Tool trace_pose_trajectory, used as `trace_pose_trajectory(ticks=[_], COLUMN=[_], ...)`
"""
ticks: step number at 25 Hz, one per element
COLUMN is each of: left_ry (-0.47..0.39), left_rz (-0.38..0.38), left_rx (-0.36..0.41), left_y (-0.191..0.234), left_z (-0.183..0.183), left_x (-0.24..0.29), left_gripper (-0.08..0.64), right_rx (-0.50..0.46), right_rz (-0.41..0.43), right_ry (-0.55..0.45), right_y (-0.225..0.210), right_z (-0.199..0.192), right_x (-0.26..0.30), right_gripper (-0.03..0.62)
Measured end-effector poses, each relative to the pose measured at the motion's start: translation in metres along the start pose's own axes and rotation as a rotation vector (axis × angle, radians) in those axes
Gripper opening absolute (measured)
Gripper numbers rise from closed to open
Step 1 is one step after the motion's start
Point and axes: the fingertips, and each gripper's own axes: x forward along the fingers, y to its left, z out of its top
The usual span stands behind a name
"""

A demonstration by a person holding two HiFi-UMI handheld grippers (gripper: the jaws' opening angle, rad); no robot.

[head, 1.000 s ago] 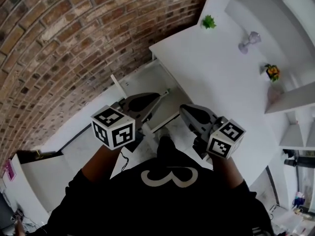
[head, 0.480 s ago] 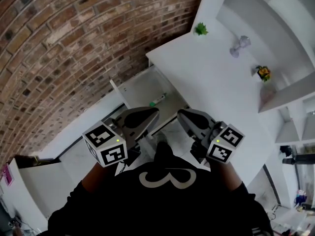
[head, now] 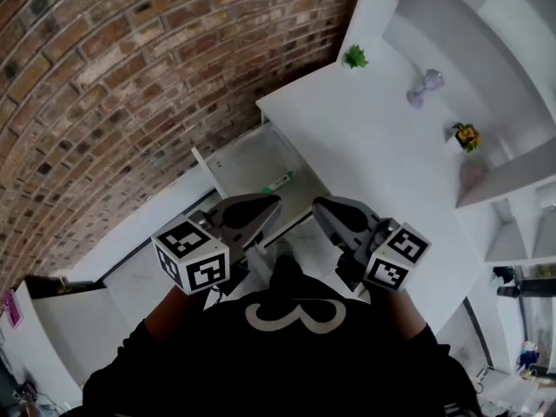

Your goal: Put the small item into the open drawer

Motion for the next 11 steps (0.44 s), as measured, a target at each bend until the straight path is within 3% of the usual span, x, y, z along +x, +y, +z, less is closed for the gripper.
trace_pose_trajectory(ticks=[11], left_ry=[0.002], left_rz=[0.05], left_rx=[-0.008], left_y=[0.028], left_z=[0.011], left_x=[0.016], left_gripper=[0.003], right_rx=[-0.02], right_rz=[0.043], right_ry=[0.012], right_y=[-0.027], right_z=[0.019], right_x=[0.021], right_gripper=[0.008])
